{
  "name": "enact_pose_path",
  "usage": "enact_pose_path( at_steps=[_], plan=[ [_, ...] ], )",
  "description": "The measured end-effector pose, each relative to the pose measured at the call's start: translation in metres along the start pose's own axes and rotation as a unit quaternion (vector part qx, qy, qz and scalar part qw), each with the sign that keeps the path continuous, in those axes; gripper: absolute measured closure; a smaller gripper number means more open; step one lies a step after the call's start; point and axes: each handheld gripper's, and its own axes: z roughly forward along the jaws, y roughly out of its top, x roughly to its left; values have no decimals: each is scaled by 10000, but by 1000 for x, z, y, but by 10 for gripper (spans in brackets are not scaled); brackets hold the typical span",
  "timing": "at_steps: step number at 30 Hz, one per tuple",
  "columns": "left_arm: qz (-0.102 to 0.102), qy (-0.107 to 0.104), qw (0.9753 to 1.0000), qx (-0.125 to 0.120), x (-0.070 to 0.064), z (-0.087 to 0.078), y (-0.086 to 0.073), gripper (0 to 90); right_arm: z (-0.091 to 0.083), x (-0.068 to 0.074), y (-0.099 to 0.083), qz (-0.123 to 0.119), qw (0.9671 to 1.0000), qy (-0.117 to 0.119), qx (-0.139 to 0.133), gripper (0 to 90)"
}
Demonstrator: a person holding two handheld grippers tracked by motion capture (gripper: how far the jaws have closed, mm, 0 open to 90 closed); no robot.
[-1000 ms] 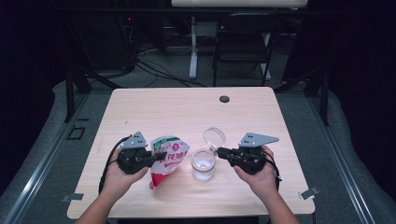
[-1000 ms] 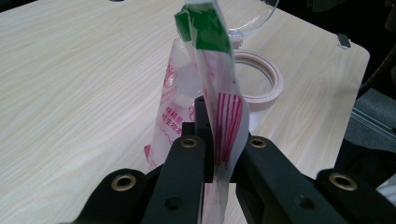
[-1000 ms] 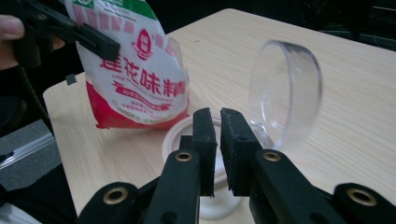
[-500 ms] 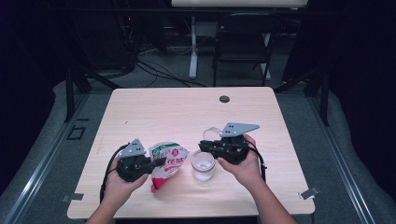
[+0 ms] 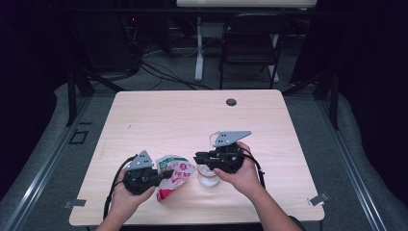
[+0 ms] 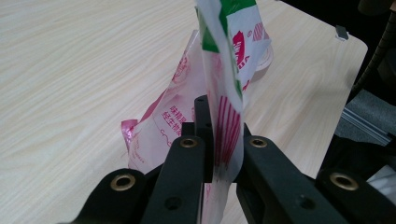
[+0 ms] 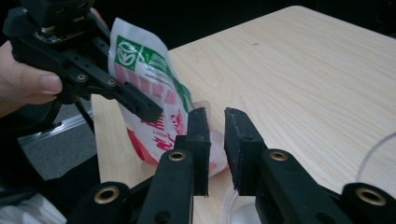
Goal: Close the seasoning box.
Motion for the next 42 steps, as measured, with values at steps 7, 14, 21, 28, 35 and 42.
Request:
enact_pose_path(
  at_steps=[7, 14, 21, 28, 35, 42],
  plan=[
    [-20, -3, 10000, -63, -2, 2, -4, 898, 9, 7, -1, -81, 9996, 239, 125, 788],
    [-56, -18, 9999, -117, -3, 3, -6, 898, 19, 10, -7, -114, 9990, 257, 356, 803],
    [-105, -60, 9998, -136, -2, 4, -7, 897, 25, 11, -11, -123, 9983, 288, 501, 815],
    [-84, -64, 9999, -137, -3, 5, -8, 897, 30, 10, -14, -122, 9976, 258, 633, 874],
    [-193, -146, 9995, -186, -4, 6, -11, 876, 30, 11, -15, -94, 9976, 283, 619, 900],
    [-276, -98, 9994, -206, -4, 10, -16, 780, 31, 10, -14, -111, 9976, 315, 600, 900]
  ],
)
